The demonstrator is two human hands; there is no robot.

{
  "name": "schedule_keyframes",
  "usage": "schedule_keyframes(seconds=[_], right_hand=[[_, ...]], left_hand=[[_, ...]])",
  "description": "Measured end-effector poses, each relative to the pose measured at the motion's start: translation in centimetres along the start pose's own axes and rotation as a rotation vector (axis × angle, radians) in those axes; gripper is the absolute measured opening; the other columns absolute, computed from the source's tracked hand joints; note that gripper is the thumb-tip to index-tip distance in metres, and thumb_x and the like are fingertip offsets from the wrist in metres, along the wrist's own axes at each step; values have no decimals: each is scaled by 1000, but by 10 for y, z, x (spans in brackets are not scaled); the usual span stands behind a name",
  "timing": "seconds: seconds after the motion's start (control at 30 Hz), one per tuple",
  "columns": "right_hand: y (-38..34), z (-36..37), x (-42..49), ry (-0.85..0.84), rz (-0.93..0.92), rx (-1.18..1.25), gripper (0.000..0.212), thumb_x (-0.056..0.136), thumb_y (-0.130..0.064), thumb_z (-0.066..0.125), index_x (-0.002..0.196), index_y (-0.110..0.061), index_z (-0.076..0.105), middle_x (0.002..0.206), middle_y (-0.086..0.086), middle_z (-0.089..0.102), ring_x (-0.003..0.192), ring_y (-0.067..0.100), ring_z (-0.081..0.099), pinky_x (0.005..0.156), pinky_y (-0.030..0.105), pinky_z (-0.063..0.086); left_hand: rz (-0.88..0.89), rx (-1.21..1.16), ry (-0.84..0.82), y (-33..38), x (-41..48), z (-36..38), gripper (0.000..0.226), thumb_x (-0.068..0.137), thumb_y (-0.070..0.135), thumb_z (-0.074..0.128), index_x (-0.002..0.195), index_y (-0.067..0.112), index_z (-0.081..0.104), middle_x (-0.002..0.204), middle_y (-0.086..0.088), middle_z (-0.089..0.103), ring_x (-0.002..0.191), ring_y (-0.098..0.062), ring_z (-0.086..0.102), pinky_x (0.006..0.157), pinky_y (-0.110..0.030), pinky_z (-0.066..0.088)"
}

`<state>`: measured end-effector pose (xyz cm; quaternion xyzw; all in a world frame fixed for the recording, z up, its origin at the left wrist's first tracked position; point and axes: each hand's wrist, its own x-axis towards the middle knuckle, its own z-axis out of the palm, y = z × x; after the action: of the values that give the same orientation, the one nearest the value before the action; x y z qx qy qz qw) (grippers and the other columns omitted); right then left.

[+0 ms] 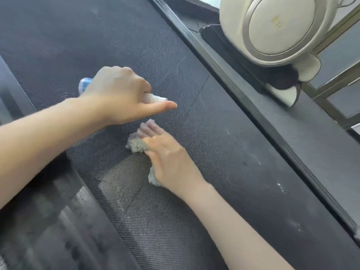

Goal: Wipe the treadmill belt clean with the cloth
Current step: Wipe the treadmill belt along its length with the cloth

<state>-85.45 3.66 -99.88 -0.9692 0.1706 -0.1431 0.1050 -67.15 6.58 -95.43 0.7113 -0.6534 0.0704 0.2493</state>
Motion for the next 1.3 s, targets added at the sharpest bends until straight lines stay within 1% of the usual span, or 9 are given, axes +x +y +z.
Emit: schedule_keyframes(seconds=[0.07, 0.3, 0.43, 0.57, 0.73, 0.83, 0.93, 1.07, 1.3], right_hand=[[25, -8, 3, 15, 48, -47, 42, 85, 5, 51, 127, 4, 51, 137, 17, 48, 135, 29, 35, 114, 39, 23], [108, -30, 18, 47, 309, 50, 41, 94, -5, 45, 135, -9, 46, 145, 5, 41, 140, 12, 26, 116, 24, 17], [146, -41, 20, 88, 392, 42, 40, 95, -5, 45, 134, -11, 47, 144, 3, 42, 137, 5, 26, 112, 14, 14], [186, -51, 18, 112, 494, 28, 38, 96, -10, 46, 134, -14, 49, 145, 1, 40, 137, 6, 28, 106, 6, 12], [233, -64, 13, 98, 590, -37, 37, 96, -18, 47, 134, -17, 50, 146, 1, 40, 137, 5, 28, 96, -8, 3], [250, -72, 8, 121, 666, -45, 38, 97, -20, 46, 134, -17, 49, 147, 1, 38, 138, 10, 29, 102, 3, 7], [262, -82, 3, 123, 711, -117, 38, 97, -16, 45, 135, -14, 47, 147, 3, 37, 136, 20, 33, 99, 4, 12], [273, -93, -8, 122, 832, -132, 40, 98, -18, 43, 138, -17, 43, 147, 8, 38, 137, 22, 31, 110, 21, 16], [261, -93, -13, 119, 856, -122, 39, 98, -14, 41, 137, -13, 45, 149, 9, 34, 139, 25, 26, 104, 14, 10]], left_hand=[[16, 22, -5, 3, 6, 3, 80, 67, 88, 14, 50, 17, 46, 52, 0, 50, 55, -24, 51, 49, -28, 25], [29, 39, -47, 17, 17, 9, 78, 63, 89, 11, 50, 19, 42, 52, 0, 47, 54, -24, 47, 50, -29, 22], [30, 20, -88, 27, 19, 12, 80, 64, 93, 16, 51, 18, 43, 53, 1, 47, 56, -24, 47, 53, -31, 26], [81, 61, -105, 33, 15, 17, 81, 62, 90, 7, 50, 16, 40, 53, 3, 49, 51, -18, 44, 48, -26, 21], [51, 50, -130, 39, 15, 21, 79, 67, 90, 14, 50, 17, 39, 53, 2, 50, 53, -23, 52, 51, -27, 38], [20, -19, -178, 44, 16, 21, 58, 75, 77, 41, 50, 25, 29, 53, 8, 40, 51, -9, 42, 46, -21, 22], [21, -25, -192, 47, 17, 22, 55, 74, 71, 47, 50, 26, 27, 53, 8, 37, 48, -3, 30, 46, -19, 18], [-17, -28, -250, 51, 19, 22, 57, 67, 76, 42, 51, 24, 27, 53, 7, 36, 47, -4, 30, 46, -16, 16], [98, 29, -82, 35, 15, 25, 80, 71, 89, 9, 47, 17, 32, 45, 4, 41, 43, -22, 43, 48, -27, 36]])
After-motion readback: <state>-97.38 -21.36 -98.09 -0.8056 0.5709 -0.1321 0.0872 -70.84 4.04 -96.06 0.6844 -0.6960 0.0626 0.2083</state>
